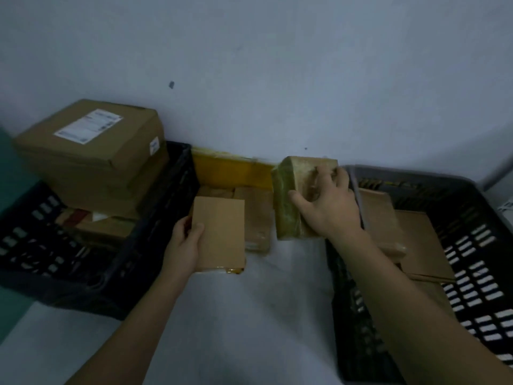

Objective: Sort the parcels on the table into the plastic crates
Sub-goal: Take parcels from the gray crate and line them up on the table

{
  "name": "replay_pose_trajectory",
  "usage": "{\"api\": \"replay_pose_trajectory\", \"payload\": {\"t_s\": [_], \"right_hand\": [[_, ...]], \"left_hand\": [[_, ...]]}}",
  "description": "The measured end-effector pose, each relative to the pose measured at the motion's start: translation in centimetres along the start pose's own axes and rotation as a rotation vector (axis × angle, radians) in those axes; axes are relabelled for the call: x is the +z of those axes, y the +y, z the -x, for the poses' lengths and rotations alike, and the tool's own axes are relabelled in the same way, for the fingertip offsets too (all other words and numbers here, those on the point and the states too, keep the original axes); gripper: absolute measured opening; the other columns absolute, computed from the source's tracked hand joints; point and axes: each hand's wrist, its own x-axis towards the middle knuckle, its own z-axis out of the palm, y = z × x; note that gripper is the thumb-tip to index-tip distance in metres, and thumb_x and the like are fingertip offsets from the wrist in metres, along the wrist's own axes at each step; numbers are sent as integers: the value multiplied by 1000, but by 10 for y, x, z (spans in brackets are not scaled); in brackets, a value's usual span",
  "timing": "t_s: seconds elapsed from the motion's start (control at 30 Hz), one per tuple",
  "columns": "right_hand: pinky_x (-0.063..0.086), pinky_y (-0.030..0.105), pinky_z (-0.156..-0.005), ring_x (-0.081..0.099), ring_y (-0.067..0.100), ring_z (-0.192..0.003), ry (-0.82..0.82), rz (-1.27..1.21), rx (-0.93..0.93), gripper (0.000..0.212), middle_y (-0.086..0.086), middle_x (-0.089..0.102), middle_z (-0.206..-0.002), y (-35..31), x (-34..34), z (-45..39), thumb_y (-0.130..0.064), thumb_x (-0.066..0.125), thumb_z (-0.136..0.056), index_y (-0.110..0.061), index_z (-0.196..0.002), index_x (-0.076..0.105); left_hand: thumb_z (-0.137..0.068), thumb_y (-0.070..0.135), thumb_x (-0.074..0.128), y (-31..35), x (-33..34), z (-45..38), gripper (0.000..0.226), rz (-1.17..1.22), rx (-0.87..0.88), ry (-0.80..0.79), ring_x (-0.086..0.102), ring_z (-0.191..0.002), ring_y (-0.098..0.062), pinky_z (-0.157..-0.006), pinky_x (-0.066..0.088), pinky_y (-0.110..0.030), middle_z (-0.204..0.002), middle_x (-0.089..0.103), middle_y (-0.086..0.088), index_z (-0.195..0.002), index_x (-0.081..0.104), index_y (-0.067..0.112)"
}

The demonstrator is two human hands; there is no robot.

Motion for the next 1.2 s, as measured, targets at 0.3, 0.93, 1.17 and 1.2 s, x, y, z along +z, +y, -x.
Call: {"api": "replay_pose_trajectory", "payload": {"t_s": [0.3, 0.93, 1.17, 1.2], "right_hand": [[39, 68, -116, 28, 55, -148, -195, 232, 237, 93, 9, -1, -177, 24, 118, -29, -85, 40, -90, -36, -166, 16], [34, 69, -116, 20, 55, -151, -395, 301, 285, 92, 20, 6, -175, 62, 232, -91, -79, 27, -99, -14, -164, 19], [23, 74, -122, -3, 53, -160, -455, 337, 236, 93, 6, -18, -177, 81, 237, -75, -88, 14, -93, -35, -169, 6], [22, 74, -122, -3, 54, -160, -458, 334, 246, 92, 8, -18, -178, 77, 237, -77, -87, 14, -95, -34, -170, 5]], "left_hand": [[-108, 52, 53, -69, -38, -35, 54, -163, -109, -70, 60, -118, -21, -82, 53, -34, -142, 57, -1, -158, 44, 33], [-104, 41, 54, -165, -35, -59, 63, -1057, 267, 29, 37, -150, -44, -119, 39, -58, -166, 34, -21, -157, 43, 7], [-105, 59, 38, -179, -12, -42, 77, -1457, 413, -77, 26, -158, -46, -121, 19, -74, -171, 28, -24, -167, 33, 15], [-106, 55, 35, -178, -12, -45, 74, -1461, 420, -67, 26, -158, -47, -121, 19, -74, -171, 27, -25, -167, 32, 14]]}}
